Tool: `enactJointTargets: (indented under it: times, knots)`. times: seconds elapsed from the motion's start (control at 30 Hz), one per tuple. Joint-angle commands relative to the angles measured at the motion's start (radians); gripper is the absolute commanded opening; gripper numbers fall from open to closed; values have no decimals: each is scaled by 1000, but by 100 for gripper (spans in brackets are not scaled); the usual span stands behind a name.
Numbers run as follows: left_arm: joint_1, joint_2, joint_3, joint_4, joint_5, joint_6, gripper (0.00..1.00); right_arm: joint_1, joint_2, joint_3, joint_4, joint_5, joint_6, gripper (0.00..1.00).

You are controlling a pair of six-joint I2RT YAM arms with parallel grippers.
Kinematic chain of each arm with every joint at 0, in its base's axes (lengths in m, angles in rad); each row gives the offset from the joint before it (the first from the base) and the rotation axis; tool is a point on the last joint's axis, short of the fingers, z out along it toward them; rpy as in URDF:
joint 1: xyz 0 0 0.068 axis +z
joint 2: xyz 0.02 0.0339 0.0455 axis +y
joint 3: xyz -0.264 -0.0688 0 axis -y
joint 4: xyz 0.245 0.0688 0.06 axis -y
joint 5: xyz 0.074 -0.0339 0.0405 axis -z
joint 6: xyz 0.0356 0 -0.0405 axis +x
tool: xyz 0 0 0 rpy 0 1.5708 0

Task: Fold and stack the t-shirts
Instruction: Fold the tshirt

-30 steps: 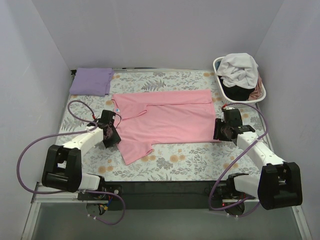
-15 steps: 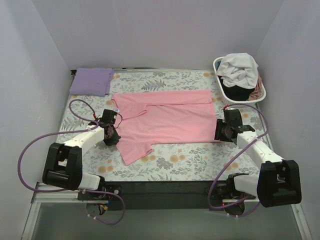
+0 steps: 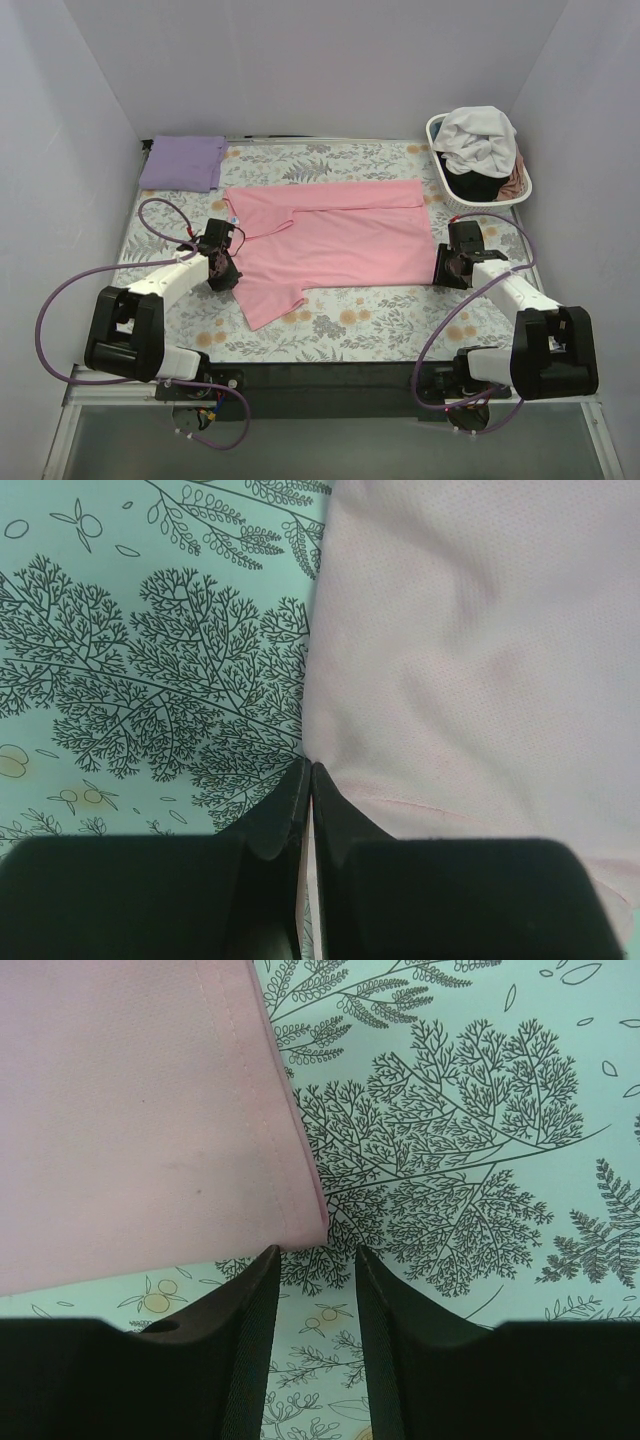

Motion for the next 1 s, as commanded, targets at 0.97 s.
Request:
enactJointTargets:
  times: [0.97]
  knots:
    - [-3, -72, 10, 8, -19, 5, 0, -6, 72, -17, 59, 19, 7, 7]
